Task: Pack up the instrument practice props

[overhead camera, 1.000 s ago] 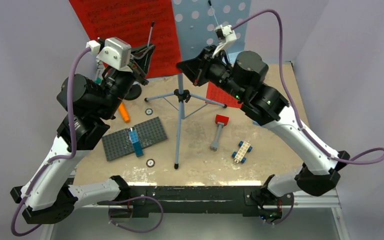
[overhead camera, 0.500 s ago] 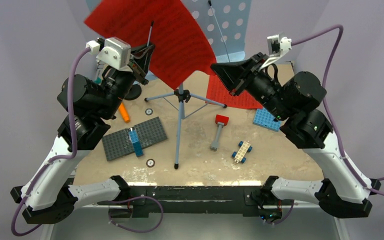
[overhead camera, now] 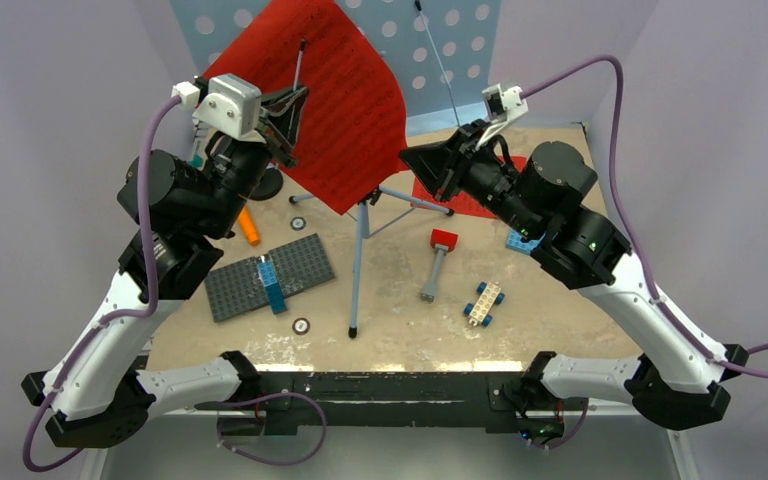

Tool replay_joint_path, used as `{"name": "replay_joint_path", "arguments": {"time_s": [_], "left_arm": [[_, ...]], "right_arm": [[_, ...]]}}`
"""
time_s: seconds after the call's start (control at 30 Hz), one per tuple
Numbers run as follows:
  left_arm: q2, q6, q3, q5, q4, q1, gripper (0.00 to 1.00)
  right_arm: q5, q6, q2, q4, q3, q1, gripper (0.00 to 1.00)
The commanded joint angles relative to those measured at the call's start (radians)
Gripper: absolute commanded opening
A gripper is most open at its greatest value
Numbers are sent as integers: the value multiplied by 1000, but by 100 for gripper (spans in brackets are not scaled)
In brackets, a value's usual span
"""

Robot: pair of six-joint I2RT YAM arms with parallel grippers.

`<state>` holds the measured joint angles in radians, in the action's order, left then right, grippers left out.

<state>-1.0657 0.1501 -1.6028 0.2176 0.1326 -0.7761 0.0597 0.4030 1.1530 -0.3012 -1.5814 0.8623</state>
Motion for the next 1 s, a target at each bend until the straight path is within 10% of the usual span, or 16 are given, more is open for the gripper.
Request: {"name": "replay_joint_path", "arguments": {"time_s": [0.0,0.33,0.97], "left_arm": [[6,-1,25,-11,1,-11,0],[2,-1,27,-17,0,-11,0],[-1,-10,30,-32,5,-11,0]], "right_arm": [[-13,2,-19,19,-11,-9,12],[47,-12,-12,-20,-26,-14,57],[127,7,-17,-140,0,-38,79]]}}
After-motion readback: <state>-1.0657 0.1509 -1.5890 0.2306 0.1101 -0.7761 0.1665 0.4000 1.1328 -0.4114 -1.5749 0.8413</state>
